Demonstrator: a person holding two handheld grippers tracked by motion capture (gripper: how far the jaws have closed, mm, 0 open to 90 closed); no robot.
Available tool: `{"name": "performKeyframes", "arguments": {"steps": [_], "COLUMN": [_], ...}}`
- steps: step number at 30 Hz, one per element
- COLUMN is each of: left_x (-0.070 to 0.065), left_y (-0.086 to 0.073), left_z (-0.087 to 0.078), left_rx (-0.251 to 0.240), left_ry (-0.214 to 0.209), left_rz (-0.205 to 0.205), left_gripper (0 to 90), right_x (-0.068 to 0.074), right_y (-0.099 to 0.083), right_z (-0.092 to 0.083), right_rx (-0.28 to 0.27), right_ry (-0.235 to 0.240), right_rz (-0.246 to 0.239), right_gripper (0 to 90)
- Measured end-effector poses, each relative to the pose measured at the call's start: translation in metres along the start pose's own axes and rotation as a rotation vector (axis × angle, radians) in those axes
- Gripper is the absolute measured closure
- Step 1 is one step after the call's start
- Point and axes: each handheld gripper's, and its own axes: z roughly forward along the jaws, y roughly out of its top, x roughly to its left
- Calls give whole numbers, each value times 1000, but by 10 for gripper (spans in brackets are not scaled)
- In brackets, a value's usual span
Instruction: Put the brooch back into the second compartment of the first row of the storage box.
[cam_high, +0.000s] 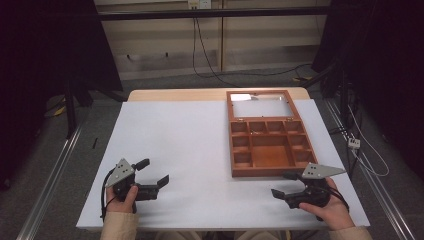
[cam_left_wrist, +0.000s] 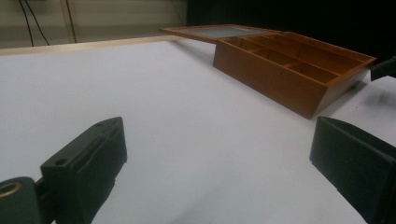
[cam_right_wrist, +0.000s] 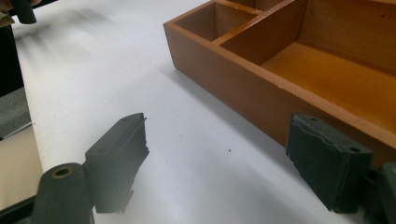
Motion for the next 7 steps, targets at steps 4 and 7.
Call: {"name": "performKeyframes", "arguments": {"steps": [4, 7], "left_x": [0, 0], "left_y": [0, 0], "left_z": [0, 0], "left_rx": [-3, -2], "left_ry": [1, 0], "left_rz": [-3, -2], "left_gripper": [38, 38], "right_x": [0, 1], "right_y": [-2, -2], "right_z": [2, 4], "right_rx": [8, 16], "right_ry": [-1, 0], "right_rz": [-1, -12], "right_gripper": [203, 202]}}
